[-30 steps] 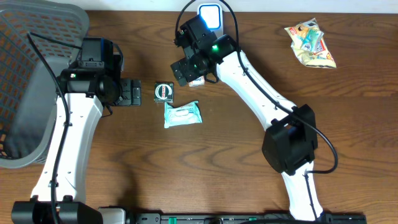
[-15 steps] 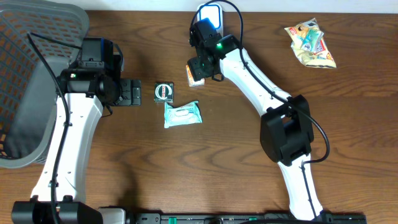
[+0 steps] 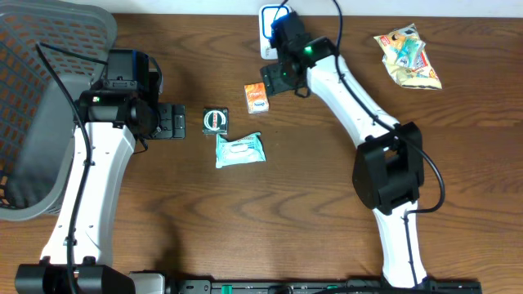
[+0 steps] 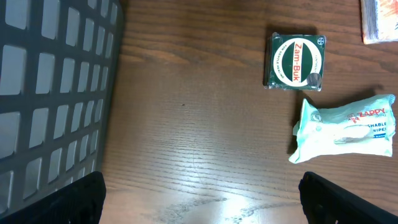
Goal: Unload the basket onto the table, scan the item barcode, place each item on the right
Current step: 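Move the right gripper over the orange tissue pack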
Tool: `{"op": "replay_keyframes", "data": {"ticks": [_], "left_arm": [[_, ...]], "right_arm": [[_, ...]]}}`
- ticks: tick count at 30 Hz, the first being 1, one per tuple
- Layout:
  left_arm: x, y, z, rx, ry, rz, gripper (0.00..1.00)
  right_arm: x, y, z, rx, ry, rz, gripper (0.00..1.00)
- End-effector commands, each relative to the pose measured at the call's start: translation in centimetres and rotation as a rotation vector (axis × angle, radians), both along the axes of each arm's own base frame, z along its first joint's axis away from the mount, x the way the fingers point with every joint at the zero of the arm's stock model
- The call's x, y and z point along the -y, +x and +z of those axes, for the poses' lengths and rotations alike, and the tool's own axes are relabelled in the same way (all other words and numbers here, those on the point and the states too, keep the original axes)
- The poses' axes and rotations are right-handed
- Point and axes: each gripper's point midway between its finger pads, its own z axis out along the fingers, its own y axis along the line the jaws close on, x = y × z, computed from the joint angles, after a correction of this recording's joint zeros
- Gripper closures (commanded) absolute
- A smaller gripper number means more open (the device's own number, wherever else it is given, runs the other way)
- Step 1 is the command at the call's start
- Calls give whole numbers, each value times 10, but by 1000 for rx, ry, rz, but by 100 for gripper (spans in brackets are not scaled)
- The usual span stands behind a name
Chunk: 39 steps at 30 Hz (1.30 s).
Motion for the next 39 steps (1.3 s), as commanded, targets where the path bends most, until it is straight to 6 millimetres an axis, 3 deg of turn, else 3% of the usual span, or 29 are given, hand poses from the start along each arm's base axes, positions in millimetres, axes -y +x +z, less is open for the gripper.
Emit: {"op": "replay_keyframes", "data": {"ticks": [1, 9, 13, 18, 23, 31, 39], "left_arm": [[-1, -1, -4, -13, 11, -3, 2], [-1, -1, -4, -13, 11, -3, 2], [-1, -1, -4, -13, 11, -3, 2], [-1, -1, -4, -13, 11, -3, 2], [-1, -1, -4, -13, 11, -3, 2], [-1, -1, -4, -13, 11, -3, 2], [-1, -1, -4, -13, 11, -3, 2]], "right_arm": [[-5, -5, 21, 23, 21, 6, 15], [-10, 0, 23, 47, 32, 10, 18], [-10, 4, 25, 63, 40, 8, 34], [-17, 5, 24, 74, 46, 18, 37], [-30, 0, 24, 79, 50, 43, 49], [-53, -10, 20, 89, 58, 87, 45], [-62, -19, -16, 73, 75, 88, 46]]}}
